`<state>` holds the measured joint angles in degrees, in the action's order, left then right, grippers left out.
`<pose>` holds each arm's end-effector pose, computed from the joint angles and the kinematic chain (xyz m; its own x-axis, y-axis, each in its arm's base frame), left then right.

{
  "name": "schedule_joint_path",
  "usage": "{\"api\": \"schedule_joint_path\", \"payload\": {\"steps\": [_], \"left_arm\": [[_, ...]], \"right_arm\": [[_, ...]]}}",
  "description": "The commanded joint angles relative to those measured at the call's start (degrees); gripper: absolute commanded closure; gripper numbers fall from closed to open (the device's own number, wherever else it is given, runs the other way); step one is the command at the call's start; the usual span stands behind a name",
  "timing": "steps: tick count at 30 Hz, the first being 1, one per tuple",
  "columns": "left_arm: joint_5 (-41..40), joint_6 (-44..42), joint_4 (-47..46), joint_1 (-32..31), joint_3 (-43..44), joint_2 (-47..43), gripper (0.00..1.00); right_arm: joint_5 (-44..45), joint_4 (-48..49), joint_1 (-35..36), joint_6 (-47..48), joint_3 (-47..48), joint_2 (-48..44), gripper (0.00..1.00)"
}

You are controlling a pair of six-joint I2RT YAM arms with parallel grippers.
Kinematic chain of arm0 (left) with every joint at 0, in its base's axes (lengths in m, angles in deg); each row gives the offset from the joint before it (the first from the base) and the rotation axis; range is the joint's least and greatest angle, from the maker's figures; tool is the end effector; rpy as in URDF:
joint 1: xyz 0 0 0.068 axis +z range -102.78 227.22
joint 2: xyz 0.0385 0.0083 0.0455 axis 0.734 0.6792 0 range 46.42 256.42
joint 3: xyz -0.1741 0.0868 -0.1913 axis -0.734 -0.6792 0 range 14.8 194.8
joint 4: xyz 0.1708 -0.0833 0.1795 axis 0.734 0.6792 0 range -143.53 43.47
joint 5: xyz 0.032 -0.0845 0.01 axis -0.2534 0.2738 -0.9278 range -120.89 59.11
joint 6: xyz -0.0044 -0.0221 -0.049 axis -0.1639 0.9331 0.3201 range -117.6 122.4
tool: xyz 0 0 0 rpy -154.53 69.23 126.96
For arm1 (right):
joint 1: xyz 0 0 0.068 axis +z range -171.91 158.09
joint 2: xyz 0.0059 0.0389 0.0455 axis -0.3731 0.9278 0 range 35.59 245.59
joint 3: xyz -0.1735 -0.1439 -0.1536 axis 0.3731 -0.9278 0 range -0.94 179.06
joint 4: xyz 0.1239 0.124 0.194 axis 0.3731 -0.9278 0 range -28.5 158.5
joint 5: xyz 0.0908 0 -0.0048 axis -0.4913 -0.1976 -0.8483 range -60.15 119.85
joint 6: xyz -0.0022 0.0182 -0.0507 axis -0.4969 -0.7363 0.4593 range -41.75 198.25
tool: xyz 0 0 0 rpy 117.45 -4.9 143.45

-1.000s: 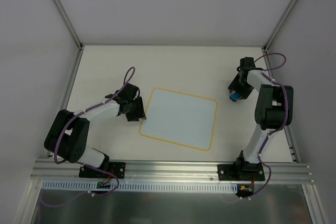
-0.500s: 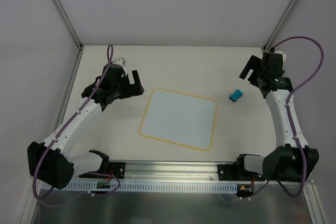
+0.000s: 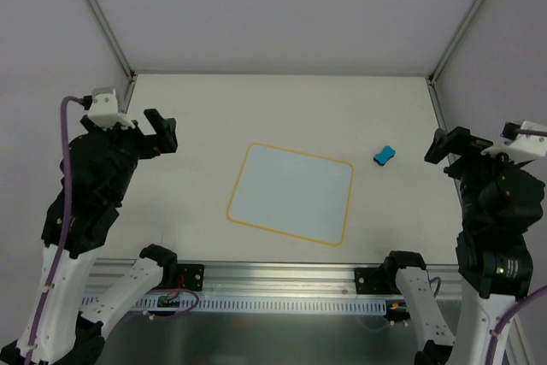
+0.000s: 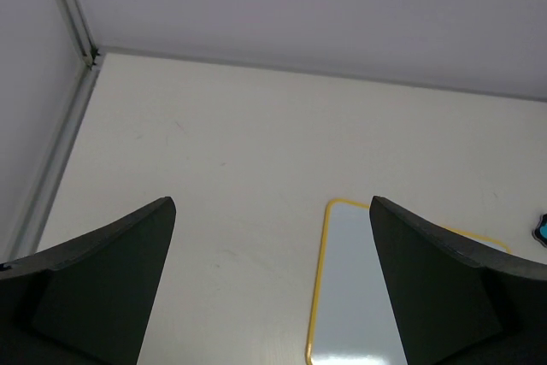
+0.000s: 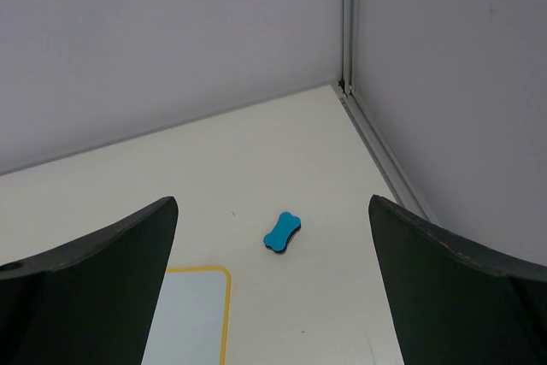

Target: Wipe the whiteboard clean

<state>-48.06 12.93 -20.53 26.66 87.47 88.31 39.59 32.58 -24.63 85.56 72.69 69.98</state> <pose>0.1077 -0.0292 0.4624 -0.0465 -0.1691 -0.9845 0.0518 0.9838 -0.1714 0.0626 -0.0090 0.4704 0.0298 -0.1269 -0.9915 0.2211 0.9682 -0.1172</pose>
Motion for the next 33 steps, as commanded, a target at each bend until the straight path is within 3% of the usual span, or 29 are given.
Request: {"api": "schedule_joint_path", "payload": {"steps": [1,11,17,33], "left_arm": [[-4.71,-4.54,1.46,0.08,2.04,-3.73,0.01],[-8.3,-8.76,1.9,0.08,-1.2,-15.77,0.01],[-7.89,-6.58,2.25,0.16,-4.9,-19.91,0.01],[-1.47,-0.86,4.27,0.08,-10.08,-18.78,0.01]], "right_arm": [[-2.08,-1.17,0.34,3.76,0.21,-3.53,0.01],[2.03,-0.64,7.2,7.71,-4.63,-14.08,0.01],[5.2,-0.55,10.37,8.42,-7.53,-17.07,0.01],[3.8,0.5,11.77,9.04,-9.2,-16.9,0.01]]}}
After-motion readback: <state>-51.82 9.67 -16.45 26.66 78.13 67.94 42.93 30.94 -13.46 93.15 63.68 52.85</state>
